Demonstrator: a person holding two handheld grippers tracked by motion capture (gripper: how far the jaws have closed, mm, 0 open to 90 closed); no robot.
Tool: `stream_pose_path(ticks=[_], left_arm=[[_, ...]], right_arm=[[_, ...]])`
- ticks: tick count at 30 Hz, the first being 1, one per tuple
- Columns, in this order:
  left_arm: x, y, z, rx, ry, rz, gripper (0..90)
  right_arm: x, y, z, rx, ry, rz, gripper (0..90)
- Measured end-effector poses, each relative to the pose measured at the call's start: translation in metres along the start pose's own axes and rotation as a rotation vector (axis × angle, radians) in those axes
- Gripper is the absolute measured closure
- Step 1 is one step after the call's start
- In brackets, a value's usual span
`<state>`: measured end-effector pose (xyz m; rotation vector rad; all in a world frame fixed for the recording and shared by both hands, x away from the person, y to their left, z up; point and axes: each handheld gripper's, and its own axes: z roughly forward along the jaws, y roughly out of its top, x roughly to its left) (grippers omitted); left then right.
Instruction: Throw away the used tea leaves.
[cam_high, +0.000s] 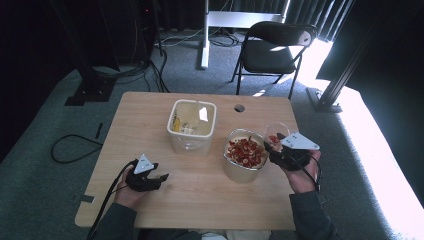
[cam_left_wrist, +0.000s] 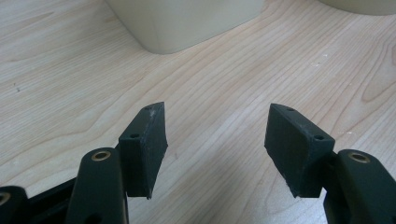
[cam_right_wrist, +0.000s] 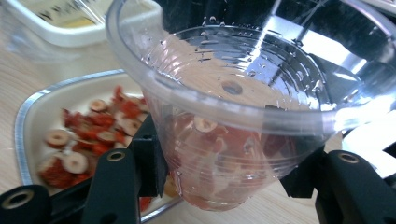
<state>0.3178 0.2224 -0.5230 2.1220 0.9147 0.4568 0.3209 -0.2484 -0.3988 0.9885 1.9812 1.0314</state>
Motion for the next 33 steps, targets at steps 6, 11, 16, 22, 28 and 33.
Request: stream_pose_path(ticks=[6,11,16,22,28,33], left_arm=[[0.0,0.0,-0.001,0.001,0.005,-0.002,39.4],[0.001,0.0,0.001,0.01,0.004,-0.003,39.4],[0.001,-0.001,0.001,0.01,0.004,-0.004,39.5],[0.001,0.0,0.003,0.017,0.001,0.001,39.4],[0.0,-0.001,0.004,0.016,0.0,-0.002,39.5],[0.0,0.0,0.005,0.02,-0.003,0.001,39.5]], right_arm=[[-0.009,-0.006,0.01,0.033,-0.043,-0.006,44.1],[-0.013,-0.01,0.016,0.062,-0.082,-0.029,44.1],[-0.016,-0.011,0.018,0.08,-0.113,-0.059,44.2],[-0.016,-0.009,0.017,0.104,-0.158,-0.116,44.3],[-0.014,-0.007,0.017,0.117,-0.183,-0.168,44.5],[-0.014,-0.004,0.016,0.119,-0.182,-0.192,44.6]])
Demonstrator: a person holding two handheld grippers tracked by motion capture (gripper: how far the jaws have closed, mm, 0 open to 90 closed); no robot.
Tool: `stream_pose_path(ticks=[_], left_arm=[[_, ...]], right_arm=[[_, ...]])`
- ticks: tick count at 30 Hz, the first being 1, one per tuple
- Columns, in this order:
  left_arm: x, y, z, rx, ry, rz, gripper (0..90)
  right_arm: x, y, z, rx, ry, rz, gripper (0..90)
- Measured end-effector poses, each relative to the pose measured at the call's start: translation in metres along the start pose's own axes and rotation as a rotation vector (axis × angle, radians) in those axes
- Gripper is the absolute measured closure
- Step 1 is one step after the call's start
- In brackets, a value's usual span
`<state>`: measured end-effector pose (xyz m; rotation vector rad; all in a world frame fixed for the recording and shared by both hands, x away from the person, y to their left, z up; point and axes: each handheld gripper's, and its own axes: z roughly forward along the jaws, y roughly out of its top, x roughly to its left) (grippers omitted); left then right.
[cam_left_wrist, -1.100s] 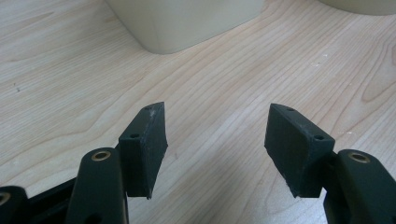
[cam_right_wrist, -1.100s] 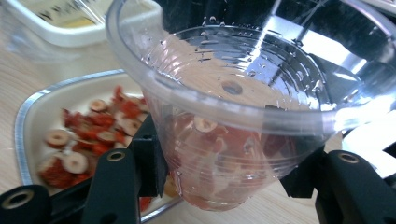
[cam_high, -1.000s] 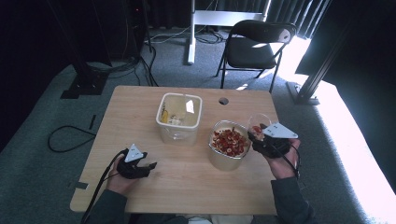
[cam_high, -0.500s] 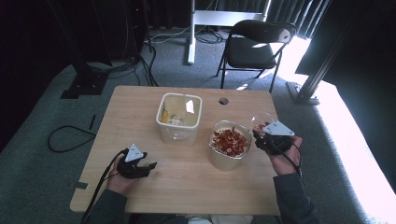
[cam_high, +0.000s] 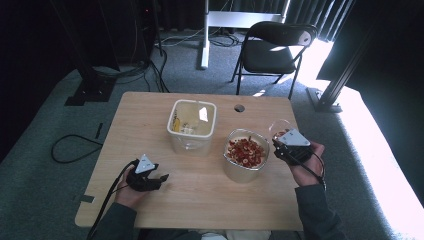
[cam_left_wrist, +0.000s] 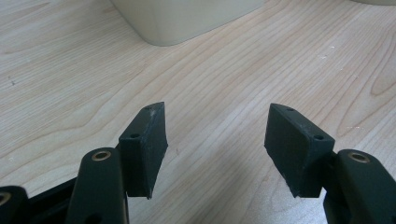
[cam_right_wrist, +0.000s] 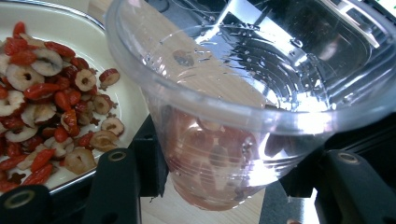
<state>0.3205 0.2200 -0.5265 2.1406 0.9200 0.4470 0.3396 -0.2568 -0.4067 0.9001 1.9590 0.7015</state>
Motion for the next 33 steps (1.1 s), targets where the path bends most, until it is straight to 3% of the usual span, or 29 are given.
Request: stream_pose_path(ticks=[15,33], left_arm=[[0.0,0.0,0.001,0.006,-0.001,0.004,39.5],[-0.001,0.0,0.001,0.008,-0.002,0.006,39.5]], right_arm=[[-0.002,0.008,-0.006,-0.006,0.003,-0.068,44.6],[0.002,0.014,-0.007,0.085,-0.074,-0.283,44.5]])
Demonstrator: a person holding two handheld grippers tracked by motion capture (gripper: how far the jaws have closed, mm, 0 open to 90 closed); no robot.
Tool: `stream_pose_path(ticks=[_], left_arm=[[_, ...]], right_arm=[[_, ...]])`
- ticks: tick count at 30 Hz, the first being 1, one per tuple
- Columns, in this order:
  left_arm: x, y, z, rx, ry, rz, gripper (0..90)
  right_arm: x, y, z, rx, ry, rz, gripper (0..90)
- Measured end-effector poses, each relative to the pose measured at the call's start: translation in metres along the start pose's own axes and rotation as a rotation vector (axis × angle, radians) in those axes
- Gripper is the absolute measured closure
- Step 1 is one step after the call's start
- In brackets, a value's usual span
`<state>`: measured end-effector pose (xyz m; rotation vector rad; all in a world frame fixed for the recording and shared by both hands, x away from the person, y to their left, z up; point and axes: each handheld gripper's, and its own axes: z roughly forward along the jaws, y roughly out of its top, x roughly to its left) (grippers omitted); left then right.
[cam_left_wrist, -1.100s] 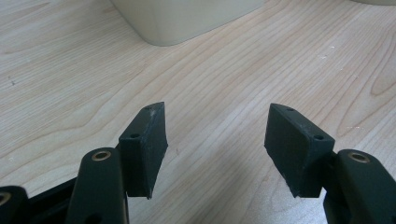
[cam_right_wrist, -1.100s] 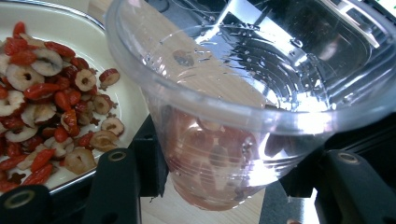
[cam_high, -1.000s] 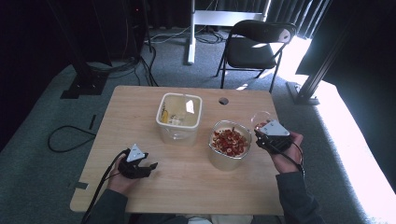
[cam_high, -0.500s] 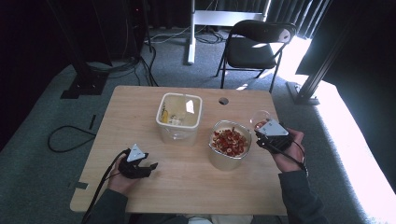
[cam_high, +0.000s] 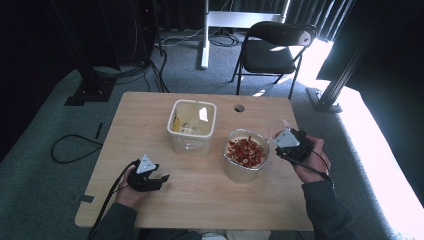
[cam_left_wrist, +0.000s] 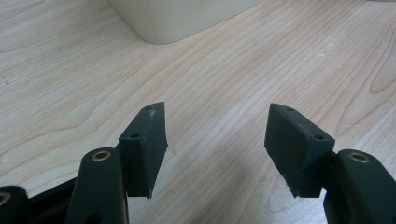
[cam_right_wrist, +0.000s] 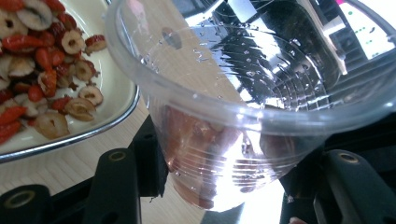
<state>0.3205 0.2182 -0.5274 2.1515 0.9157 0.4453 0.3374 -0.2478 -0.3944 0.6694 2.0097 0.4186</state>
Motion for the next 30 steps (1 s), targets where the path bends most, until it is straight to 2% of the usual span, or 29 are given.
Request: stream_pose_path(ticks=[3,4,6,12,30], left_arm=[[0.0,0.0,0.0,0.0,0.0,-0.001,39.5],[0.0,0.0,0.0,0.001,-0.001,-0.001,39.4],[0.0,0.0,0.0,0.001,0.0,-0.001,39.5],[0.0,0.0,0.0,-0.001,0.001,0.0,39.4],[0.001,0.0,0.0,-0.002,0.0,-0.002,39.5]], right_arm=[[0.002,0.002,0.0,0.011,-0.016,-0.031,44.5],[0.004,0.004,0.0,0.028,-0.039,-0.077,44.5],[0.005,0.007,0.0,0.041,-0.058,-0.12,44.5],[0.01,0.016,0.002,0.064,-0.092,-0.208,44.5],[0.02,0.029,0.006,0.1,-0.161,-0.367,44.5]])
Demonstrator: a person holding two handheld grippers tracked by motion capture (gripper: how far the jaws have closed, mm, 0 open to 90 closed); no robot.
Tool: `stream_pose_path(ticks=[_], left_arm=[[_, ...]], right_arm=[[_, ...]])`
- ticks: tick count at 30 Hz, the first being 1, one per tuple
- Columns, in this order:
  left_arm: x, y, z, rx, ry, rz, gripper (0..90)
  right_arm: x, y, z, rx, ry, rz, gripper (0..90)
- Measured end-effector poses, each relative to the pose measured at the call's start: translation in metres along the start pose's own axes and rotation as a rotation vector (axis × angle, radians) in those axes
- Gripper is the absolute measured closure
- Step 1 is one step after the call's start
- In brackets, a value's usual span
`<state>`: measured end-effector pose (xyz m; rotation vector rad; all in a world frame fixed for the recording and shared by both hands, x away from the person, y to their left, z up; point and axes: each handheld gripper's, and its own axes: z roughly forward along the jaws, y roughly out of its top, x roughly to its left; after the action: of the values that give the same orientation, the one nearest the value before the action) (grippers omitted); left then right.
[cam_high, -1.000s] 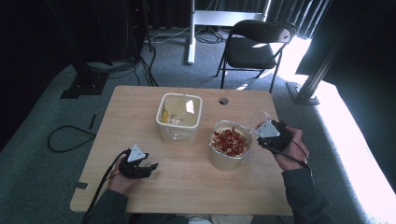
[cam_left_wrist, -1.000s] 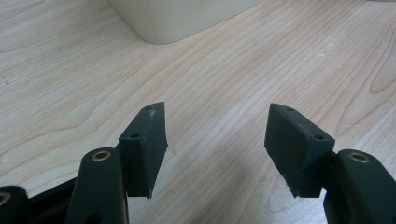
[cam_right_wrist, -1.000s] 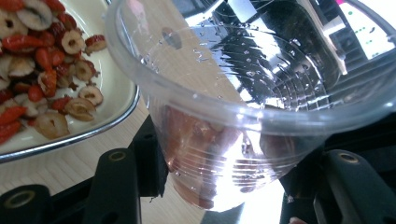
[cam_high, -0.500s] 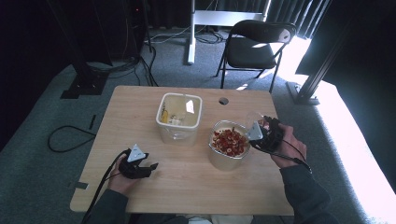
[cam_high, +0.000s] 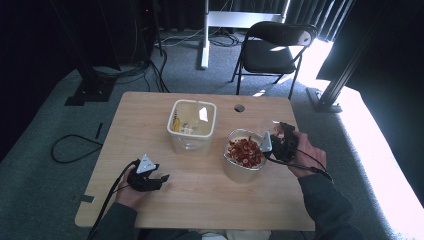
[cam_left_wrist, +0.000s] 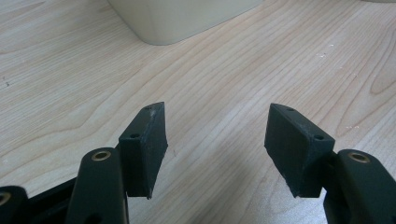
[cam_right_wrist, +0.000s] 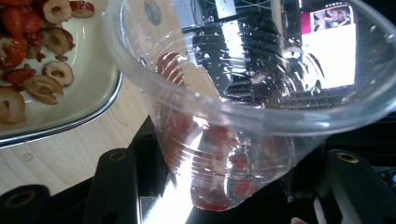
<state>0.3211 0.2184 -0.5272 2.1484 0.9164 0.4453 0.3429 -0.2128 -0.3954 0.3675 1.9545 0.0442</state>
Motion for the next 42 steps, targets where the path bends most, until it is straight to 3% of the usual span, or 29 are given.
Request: stream_pose_path(ticks=[11,24,32,42], left_arm=[[0.0,0.0,0.0,0.002,-0.002,-0.002,39.5],[0.0,0.0,0.0,0.002,-0.001,-0.001,39.5],[0.0,0.0,0.0,0.002,-0.002,-0.001,39.5],[-0.001,0.0,0.001,0.004,-0.002,0.0,39.4]], right_arm=[[0.004,0.007,0.0,0.032,-0.062,-0.137,44.5],[0.012,0.021,-0.003,0.085,-0.195,-0.364,44.7],[0.015,0.025,-0.004,0.105,-0.246,-0.434,44.9],[0.022,0.027,-0.005,0.141,-0.319,-0.558,45.2]])
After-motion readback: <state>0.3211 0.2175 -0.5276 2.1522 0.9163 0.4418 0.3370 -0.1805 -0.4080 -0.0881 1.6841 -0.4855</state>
